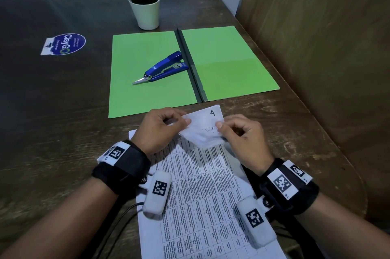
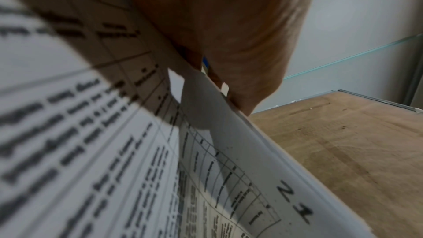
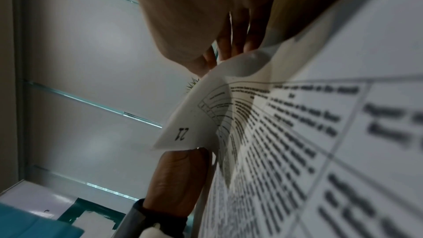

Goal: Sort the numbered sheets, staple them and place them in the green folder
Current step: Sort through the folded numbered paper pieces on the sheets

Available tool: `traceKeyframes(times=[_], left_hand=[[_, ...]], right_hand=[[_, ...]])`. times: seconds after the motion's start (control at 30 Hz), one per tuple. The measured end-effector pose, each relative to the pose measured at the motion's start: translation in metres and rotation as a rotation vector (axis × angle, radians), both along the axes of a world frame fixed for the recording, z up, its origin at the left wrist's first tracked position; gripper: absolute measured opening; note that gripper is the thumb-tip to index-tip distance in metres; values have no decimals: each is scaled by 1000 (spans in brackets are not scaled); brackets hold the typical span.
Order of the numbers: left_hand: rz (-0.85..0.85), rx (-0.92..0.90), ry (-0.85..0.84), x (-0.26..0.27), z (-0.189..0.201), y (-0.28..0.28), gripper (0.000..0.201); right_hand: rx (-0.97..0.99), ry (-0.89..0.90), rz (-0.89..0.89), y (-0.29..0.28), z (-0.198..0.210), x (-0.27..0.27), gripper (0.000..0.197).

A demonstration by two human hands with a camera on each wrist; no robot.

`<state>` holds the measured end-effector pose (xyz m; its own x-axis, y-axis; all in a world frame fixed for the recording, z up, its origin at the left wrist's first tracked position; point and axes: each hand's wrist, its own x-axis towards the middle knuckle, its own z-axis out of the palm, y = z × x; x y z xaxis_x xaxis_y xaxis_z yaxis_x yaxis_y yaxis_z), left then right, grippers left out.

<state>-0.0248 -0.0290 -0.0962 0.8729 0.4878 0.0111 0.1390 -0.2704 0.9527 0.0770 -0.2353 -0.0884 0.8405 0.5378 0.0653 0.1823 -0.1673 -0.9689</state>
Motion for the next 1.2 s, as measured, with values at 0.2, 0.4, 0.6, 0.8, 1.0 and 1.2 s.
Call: traceKeyframes(times=[0.2,0.4,0.6,0.8,1.0,1.2], left_hand=[[-15,40,19,-3,3,0,19],[-42,75,-8,-2,1,1,10],[-66,137,-19,-1,-4,3,12],[-101,145,-10,-2,-2,3,17],[-111,129,-4,-1,-2,4,20],[-65,-4,5,0,0,0,15]], right_hand=[[25,119,-65,-1,-1,1,27],[77,92,-5,-2,-2,0,7],[87,-4,6,0,-1,0,10],[135,16,-7,0,1,-2,21],[61,97,68,-1,-9,3,33],[21,69,95,-1,-9,5,40]])
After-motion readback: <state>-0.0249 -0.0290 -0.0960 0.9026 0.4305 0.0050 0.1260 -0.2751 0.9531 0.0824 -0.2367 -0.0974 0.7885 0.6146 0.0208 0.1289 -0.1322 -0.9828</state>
